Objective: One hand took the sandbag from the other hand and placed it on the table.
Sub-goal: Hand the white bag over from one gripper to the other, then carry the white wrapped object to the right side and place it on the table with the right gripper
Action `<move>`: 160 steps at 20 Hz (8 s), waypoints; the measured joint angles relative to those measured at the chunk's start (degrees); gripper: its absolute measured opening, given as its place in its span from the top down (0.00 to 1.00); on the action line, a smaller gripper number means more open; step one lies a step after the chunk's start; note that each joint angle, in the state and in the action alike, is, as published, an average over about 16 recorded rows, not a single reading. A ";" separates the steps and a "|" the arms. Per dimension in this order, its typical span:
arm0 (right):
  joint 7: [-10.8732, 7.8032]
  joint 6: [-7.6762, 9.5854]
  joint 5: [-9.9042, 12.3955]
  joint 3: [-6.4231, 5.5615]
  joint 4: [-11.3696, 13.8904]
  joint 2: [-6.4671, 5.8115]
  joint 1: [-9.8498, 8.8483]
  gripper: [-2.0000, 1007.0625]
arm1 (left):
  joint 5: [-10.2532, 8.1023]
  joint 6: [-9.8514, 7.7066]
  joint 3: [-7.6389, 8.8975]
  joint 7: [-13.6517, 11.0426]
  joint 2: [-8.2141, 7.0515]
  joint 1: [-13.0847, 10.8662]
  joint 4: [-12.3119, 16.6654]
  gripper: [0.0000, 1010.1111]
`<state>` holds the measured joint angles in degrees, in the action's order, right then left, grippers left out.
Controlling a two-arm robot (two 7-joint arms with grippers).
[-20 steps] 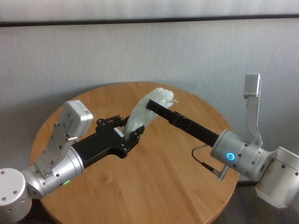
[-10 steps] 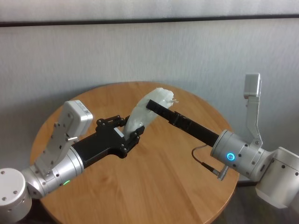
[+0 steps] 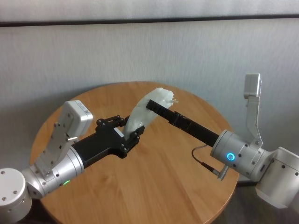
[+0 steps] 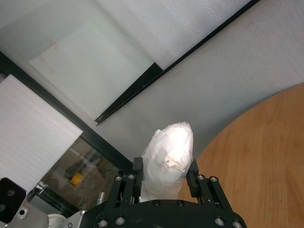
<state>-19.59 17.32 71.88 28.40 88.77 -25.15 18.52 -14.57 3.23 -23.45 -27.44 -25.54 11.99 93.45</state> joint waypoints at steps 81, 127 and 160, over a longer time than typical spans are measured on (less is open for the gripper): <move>5.83 -6.49 2.93 2.63 -0.78 -4.49 2.20 0.47 | 0.00 0.00 0.00 0.00 0.00 -0.01 0.01 0.01; 13.37 -1.87 3.30 -1.55 6.14 -20.24 -3.46 0.47 | 9.59 -9.27 2.12 12.35 3.23 0.36 -1.27 0.01; 14.93 8.35 -2.10 6.06 -1.10 -19.12 4.02 0.46 | 10.17 -9.74 2.08 12.78 3.40 0.54 -1.49 0.01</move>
<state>-4.66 25.67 69.78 34.46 87.67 -44.26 22.55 -4.40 -6.51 -21.37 -14.66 -22.14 12.53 91.97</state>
